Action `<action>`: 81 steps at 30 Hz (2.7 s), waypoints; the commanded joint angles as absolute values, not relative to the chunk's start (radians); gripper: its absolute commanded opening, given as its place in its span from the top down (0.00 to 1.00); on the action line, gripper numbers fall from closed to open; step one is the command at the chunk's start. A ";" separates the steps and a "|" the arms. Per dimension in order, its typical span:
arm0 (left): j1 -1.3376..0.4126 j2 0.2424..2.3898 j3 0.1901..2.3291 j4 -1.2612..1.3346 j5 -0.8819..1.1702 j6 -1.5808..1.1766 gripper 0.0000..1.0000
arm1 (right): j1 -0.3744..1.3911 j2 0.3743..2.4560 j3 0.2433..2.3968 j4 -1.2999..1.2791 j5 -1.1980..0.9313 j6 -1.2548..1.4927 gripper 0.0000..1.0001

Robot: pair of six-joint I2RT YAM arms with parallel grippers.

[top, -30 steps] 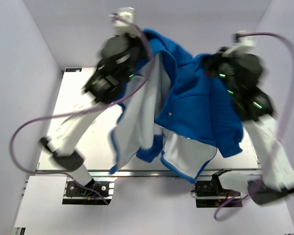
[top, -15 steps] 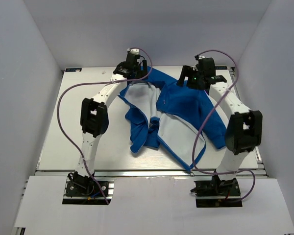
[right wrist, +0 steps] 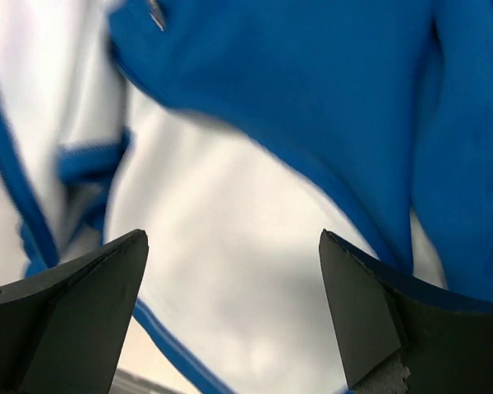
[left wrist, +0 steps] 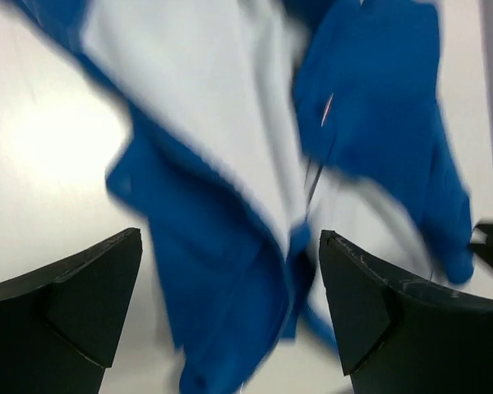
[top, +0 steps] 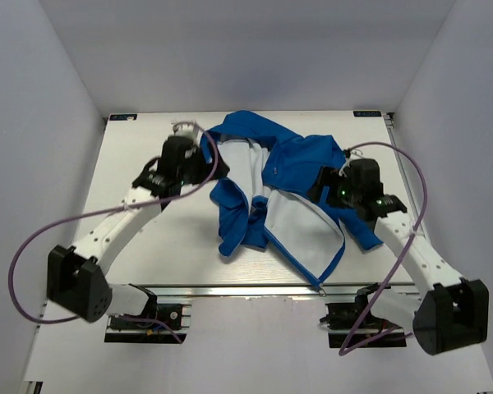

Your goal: Zip up the jacket

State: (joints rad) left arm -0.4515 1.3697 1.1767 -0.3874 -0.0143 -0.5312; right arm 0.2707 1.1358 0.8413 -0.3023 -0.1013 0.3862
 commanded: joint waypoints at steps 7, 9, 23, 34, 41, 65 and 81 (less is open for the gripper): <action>-0.474 1.238 0.867 -0.361 0.023 -0.664 0.02 | 0.278 0.936 0.591 -0.391 -0.075 0.494 0.11; -0.474 1.311 0.919 -0.342 -0.024 -0.666 0.02 | 0.278 0.939 0.568 -0.391 -0.124 0.495 0.11; -0.275 2.001 1.552 -0.448 -0.158 -0.680 0.03 | 0.607 1.072 0.712 -0.330 -0.017 0.353 0.11; -0.249 2.341 1.859 -0.479 -0.207 -0.677 0.24 | 0.687 1.082 0.750 -0.241 -0.022 0.429 0.11; -0.241 2.312 1.916 -0.489 -0.289 -0.652 1.00 | 0.687 1.017 0.745 -0.323 0.213 0.483 0.11; -0.601 2.408 2.368 -0.224 -0.062 -0.477 0.02 | 0.408 0.871 0.650 -0.351 0.092 0.287 0.11; -0.568 1.577 1.433 -0.394 -0.316 -0.485 0.02 | 0.460 1.495 1.029 -0.219 -0.109 -0.232 0.15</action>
